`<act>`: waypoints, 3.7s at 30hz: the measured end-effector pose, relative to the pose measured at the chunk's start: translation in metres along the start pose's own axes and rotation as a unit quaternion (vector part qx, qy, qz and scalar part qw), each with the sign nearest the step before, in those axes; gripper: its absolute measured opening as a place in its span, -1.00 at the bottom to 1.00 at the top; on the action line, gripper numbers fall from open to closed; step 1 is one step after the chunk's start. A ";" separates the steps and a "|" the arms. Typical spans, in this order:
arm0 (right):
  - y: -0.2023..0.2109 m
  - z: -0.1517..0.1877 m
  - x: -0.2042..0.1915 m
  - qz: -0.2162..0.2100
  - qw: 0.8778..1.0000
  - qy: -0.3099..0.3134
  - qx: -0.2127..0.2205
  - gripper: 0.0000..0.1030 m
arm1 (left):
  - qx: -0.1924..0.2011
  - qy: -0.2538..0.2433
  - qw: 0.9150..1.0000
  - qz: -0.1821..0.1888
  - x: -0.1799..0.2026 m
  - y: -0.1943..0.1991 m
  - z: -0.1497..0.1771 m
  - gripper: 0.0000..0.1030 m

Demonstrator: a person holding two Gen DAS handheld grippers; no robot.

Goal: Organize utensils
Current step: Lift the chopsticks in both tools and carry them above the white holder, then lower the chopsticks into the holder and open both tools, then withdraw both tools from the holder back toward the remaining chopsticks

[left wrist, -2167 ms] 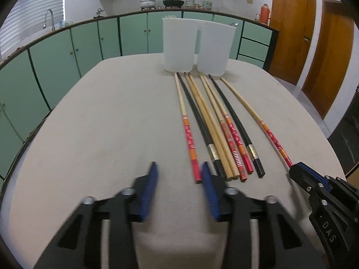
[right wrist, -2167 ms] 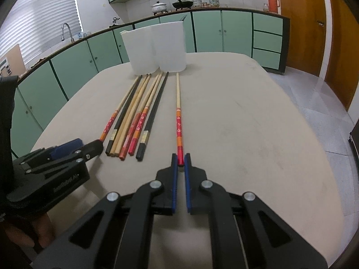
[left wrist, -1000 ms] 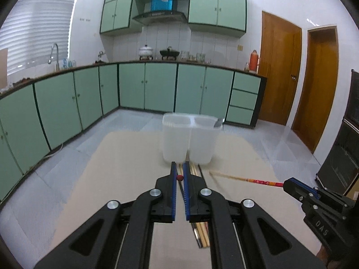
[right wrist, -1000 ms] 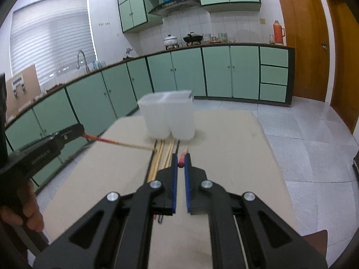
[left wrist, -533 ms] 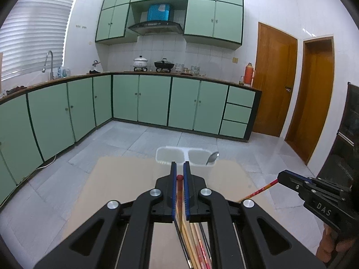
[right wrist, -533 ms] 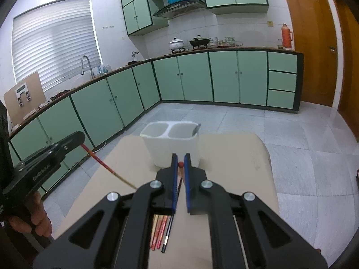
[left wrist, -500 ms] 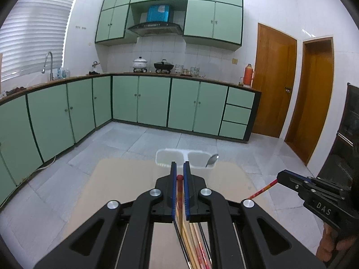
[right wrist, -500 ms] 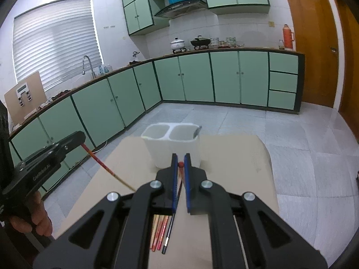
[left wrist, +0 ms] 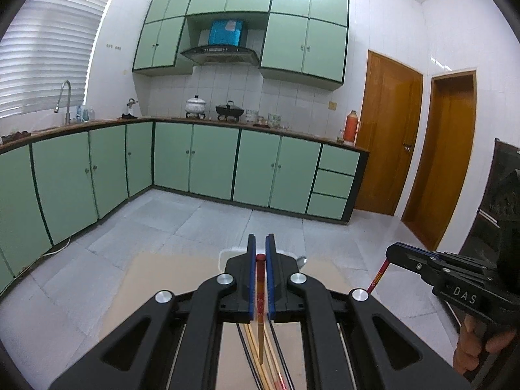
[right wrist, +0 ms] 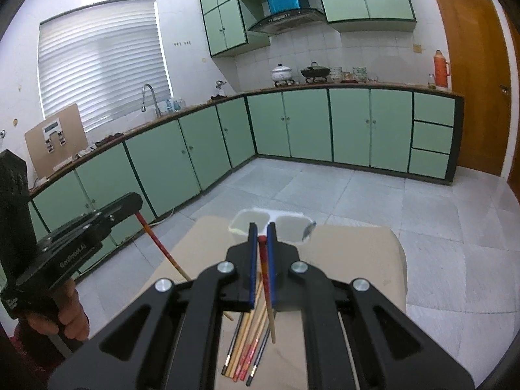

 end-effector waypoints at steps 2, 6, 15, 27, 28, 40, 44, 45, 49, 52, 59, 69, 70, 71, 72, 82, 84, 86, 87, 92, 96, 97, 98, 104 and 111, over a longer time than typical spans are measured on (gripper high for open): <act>0.000 -0.012 -0.001 -0.006 1.000 0.000 0.007 -0.91 | 0.008 -0.002 1.000 0.001 -0.002 -0.001 -0.011 -0.89; 0.000 -0.040 -0.003 -0.014 1.000 0.003 0.025 -0.91 | 0.026 -0.009 1.000 0.001 -0.005 -0.006 -0.037 -0.89; -0.016 -0.107 0.002 -0.009 0.998 0.009 0.064 -0.91 | 0.056 -0.030 0.998 -0.004 -0.010 -0.034 -0.098 -0.89; -0.087 -0.135 0.014 0.018 0.997 0.006 0.075 -0.91 | 0.048 -0.033 0.998 -0.018 -0.033 -0.107 -0.116 -0.89; -0.096 -0.131 0.017 0.018 0.997 0.003 0.069 -0.91 | 0.042 -0.032 0.998 -0.020 -0.035 -0.112 -0.111 -0.89; -0.154 -0.067 0.023 0.012 0.999 -0.032 0.002 -0.89 | -0.031 -0.024 0.998 -0.042 -0.069 -0.167 -0.043 -0.89; -0.160 -0.049 0.027 0.024 0.999 -0.037 -0.014 -0.48 | -0.048 -0.016 0.998 -0.045 -0.076 -0.170 -0.029 -0.80; -0.160 -0.047 0.029 0.027 0.999 -0.040 -0.013 -0.38 | -0.049 -0.014 0.998 -0.045 -0.077 -0.169 -0.028 -0.62; -0.151 -0.040 0.037 0.042 0.998 -0.048 -0.004 -0.01 | -0.042 -0.008 0.998 -0.051 -0.081 -0.159 -0.023 -0.23; -0.138 -0.036 0.043 0.053 0.997 -0.050 0.009 0.17 | -0.028 -0.002 0.998 -0.055 -0.082 -0.144 -0.022 -0.03; -0.099 -0.018 0.047 0.074 0.995 -0.043 0.041 0.60 | 0.014 0.004 0.998 -0.061 -0.075 -0.096 -0.018 0.41; -0.062 0.068 0.042 0.106 0.994 -0.026 0.015 0.85 | -0.004 -0.001 0.996 -0.088 -0.069 -0.040 0.057 0.88; -0.059 0.080 0.041 0.109 0.994 -0.025 0.007 0.85 | -0.017 -0.005 0.996 -0.092 -0.069 -0.036 0.072 0.88; -0.057 0.091 0.041 0.111 0.993 -0.027 0.003 0.85 | -0.027 -0.006 0.995 -0.094 -0.069 -0.034 0.082 0.88; -0.055 0.100 0.040 0.114 0.993 -0.029 0.000 0.85 | -0.035 -0.006 0.995 -0.094 -0.068 -0.033 0.090 0.88; -0.053 0.184 0.027 0.129 0.990 -0.024 -0.054 0.85 | -0.126 0.010 0.987 -0.102 -0.070 -0.019 0.179 0.88; -0.053 0.200 0.023 0.128 0.989 -0.018 -0.066 0.85 | -0.140 0.008 0.985 -0.101 -0.069 -0.019 0.191 0.88; -0.052 0.212 0.019 0.129 0.989 -0.011 -0.074 0.85 | -0.154 0.007 0.983 -0.100 -0.068 -0.019 0.204 0.88; -0.052 0.219 0.017 0.128 0.989 -0.009 -0.080 0.85 | -0.159 0.007 0.982 -0.099 -0.067 -0.019 0.210 0.88; -0.051 0.241 0.005 0.118 0.988 0.002 -0.101 0.85 | -0.186 0.006 0.978 -0.098 -0.062 -0.019 0.233 0.87; -0.049 0.254 -0.003 0.116 0.988 0.008 -0.105 0.84 | -0.198 0.006 0.975 -0.100 -0.061 -0.015 0.249 0.87; -0.049 0.256 -0.005 0.115 0.988 0.006 -0.107 0.82 | -0.200 0.006 0.975 -0.100 -0.061 -0.014 0.251 0.87; -0.048 0.258 -0.006 0.113 0.988 0.004 -0.108 0.71 | -0.202 0.007 0.974 -0.100 -0.062 -0.012 0.253 0.87; -0.051 0.268 -0.017 0.109 0.986 0.007 -0.123 0.40 | -0.210 0.011 0.972 -0.106 -0.070 -0.006 0.261 0.87; -0.056 0.268 -0.022 0.120 0.986 -0.002 -0.119 0.03 | -0.206 0.020 0.973 -0.105 -0.073 -0.002 0.264 0.87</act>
Point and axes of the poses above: each gripper's, at about its wrist camera, not at the fingertips, and y roughly against the way its jaws point, x to its right, z to its underside, the point moved 8 cm from there along -y, roughly the way its jaws point, and after that the axes turned 13 degrees about z, right-handed, at the moved point
